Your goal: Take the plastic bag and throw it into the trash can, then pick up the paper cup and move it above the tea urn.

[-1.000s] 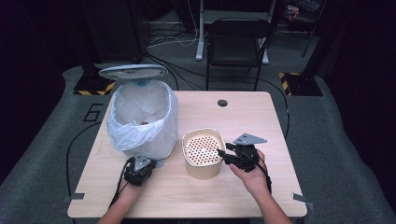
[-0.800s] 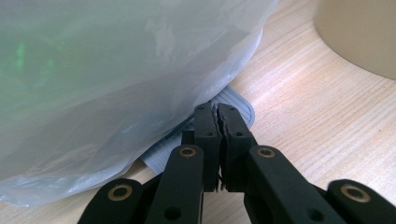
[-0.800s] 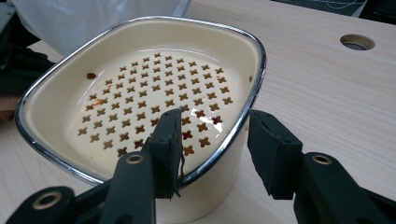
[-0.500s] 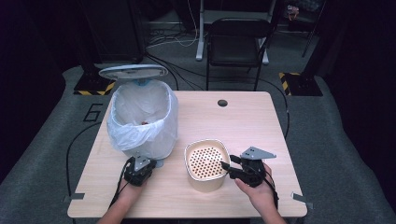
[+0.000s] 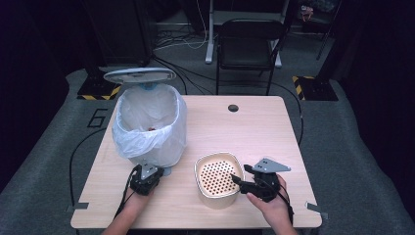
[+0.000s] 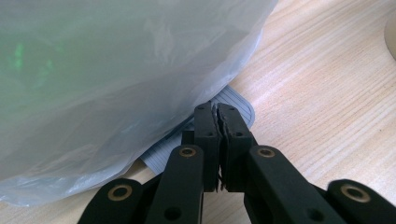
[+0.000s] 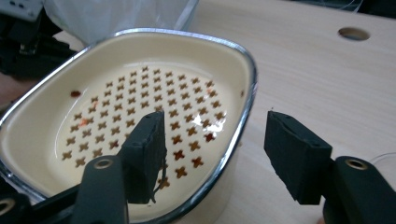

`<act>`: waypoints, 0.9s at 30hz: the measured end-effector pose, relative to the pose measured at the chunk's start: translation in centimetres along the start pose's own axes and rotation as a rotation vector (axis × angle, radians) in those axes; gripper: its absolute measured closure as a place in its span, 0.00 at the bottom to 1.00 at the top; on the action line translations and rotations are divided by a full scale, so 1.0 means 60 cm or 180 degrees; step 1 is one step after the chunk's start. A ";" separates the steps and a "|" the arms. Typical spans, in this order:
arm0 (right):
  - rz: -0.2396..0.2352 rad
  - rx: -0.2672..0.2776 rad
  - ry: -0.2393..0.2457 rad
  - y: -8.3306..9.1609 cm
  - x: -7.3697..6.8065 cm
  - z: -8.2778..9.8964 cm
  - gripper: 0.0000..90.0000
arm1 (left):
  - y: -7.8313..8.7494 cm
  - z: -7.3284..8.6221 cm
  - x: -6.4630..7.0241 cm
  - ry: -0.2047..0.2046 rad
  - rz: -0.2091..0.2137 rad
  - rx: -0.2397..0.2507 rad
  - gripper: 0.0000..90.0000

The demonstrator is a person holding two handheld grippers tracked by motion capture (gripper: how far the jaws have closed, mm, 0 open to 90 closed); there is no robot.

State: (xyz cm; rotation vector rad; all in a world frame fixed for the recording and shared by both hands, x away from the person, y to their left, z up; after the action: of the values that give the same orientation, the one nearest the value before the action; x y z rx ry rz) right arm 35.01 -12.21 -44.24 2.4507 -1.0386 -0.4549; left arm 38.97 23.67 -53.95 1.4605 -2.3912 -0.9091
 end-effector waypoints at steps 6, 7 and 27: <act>0.0103 0.0192 0.0058 0.028 0.017 -0.014 0.38 | 0.001 0.000 -0.001 0.0011 0.0024 -0.0010 0.97; 0.0137 0.0197 0.0072 0.032 0.021 -0.014 0.37 | 0.000 -0.001 -0.002 -0.0017 -0.0017 0.0011 0.97; 0.0660 0.0232 -0.0060 0.051 0.114 0.033 0.14 | -0.001 -0.001 -0.002 -0.0006 -0.0020 0.0027 0.97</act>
State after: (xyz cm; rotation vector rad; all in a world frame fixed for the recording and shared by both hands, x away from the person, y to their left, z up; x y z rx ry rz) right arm 36.81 -19.68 -45.23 2.3712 -1.3221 -0.3787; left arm 39.06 23.74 -53.94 1.4715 -2.3961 -0.9032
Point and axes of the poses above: each handheld gripper's, and its own axes: y roughly backward along the jaws, z roughly out of its underside, x roughly to its right, the point moved 3 cm from there along -y, roughly forward along the jaws, and after that the axes turned 4 degrees about -z, right-handed, at the moved point
